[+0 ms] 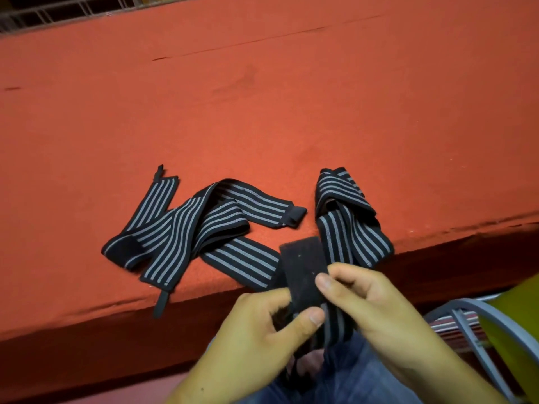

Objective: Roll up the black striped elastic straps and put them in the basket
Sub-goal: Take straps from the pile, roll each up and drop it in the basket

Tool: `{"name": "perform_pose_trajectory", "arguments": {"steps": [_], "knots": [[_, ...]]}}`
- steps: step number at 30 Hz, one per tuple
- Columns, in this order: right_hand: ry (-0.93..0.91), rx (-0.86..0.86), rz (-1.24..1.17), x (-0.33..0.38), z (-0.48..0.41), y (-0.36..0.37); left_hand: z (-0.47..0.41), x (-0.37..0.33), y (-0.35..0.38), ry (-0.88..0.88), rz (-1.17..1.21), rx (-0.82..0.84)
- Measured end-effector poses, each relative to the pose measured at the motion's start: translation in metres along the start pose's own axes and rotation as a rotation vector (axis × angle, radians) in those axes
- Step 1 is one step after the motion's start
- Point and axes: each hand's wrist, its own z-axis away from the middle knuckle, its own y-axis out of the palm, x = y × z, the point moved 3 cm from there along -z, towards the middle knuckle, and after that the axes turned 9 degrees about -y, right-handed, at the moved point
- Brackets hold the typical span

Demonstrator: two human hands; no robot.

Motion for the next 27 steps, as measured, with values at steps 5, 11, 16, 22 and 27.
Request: {"name": "perform_pose_trajectory", "arguments": {"steps": [5, 11, 16, 22, 27], "knots": [[0.021, -0.099, -0.169, -0.002, -0.004, -0.005, -0.015, 0.031, -0.046, -0.009, -0.196, -0.298], [0.048, -0.144, -0.200, 0.005, -0.004, -0.005, -0.018, 0.133, -0.124, -0.421, -0.607, -0.523], [0.113, -0.147, -0.181, 0.007, -0.005, 0.000, 0.005, 0.172, -0.134, -0.472, -0.629, -0.484], [0.195, -0.136, -0.189, 0.005, -0.005, 0.002, 0.012, 0.181, -0.147, -0.318, -0.666, -0.542], [0.180, -0.115, -0.233, 0.011, -0.001, 0.002, 0.010, 0.156, -0.158, -0.228, -0.510, -0.677]]}}
